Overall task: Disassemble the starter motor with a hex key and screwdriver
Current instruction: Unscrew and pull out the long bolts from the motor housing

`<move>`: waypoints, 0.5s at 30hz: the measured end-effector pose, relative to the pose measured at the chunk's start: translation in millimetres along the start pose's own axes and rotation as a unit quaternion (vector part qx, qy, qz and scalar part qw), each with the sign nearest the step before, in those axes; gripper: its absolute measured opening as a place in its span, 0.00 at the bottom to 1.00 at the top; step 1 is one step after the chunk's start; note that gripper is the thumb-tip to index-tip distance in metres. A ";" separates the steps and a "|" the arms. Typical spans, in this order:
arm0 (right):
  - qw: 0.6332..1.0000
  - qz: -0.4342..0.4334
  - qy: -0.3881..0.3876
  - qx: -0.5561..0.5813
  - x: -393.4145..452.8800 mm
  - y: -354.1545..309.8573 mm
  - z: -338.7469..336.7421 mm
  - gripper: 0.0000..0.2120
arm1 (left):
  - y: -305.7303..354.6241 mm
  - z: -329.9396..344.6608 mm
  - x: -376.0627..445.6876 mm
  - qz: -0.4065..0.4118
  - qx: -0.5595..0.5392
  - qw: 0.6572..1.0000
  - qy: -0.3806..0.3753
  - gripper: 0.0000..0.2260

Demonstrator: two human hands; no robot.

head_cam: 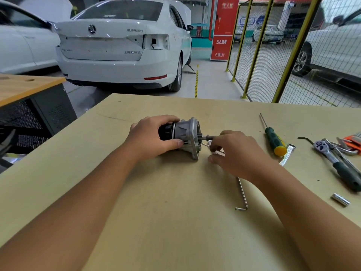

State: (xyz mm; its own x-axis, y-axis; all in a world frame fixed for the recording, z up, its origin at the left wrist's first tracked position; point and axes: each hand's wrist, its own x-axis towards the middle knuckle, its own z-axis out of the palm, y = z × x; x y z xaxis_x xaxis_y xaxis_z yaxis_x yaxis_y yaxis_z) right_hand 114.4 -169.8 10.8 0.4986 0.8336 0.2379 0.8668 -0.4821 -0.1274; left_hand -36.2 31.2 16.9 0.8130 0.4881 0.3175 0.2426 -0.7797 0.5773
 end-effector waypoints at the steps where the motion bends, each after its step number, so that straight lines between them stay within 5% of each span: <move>1: 1.000 0.007 0.000 -0.001 0.8 0.4 1.0 0.07 | 0.0 0.3 0.4 -0.004 -0.005 1.000 0.000 0.32; 15: 1.000 0.010 0.025 -0.004 -1.2 -4.4 -0.4 0.11 | -2.4 2.8 1.9 0.006 0.033 0.999 0.005 0.33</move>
State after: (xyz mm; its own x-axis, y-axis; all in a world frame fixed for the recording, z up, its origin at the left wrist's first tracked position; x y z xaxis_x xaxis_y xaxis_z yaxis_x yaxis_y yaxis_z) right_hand 110.0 -168.8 11.4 0.5154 0.8090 0.2827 0.8560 -0.5015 -0.1254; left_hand -33.8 32.9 14.1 0.8110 0.4819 0.3316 0.2674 -0.8096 0.5226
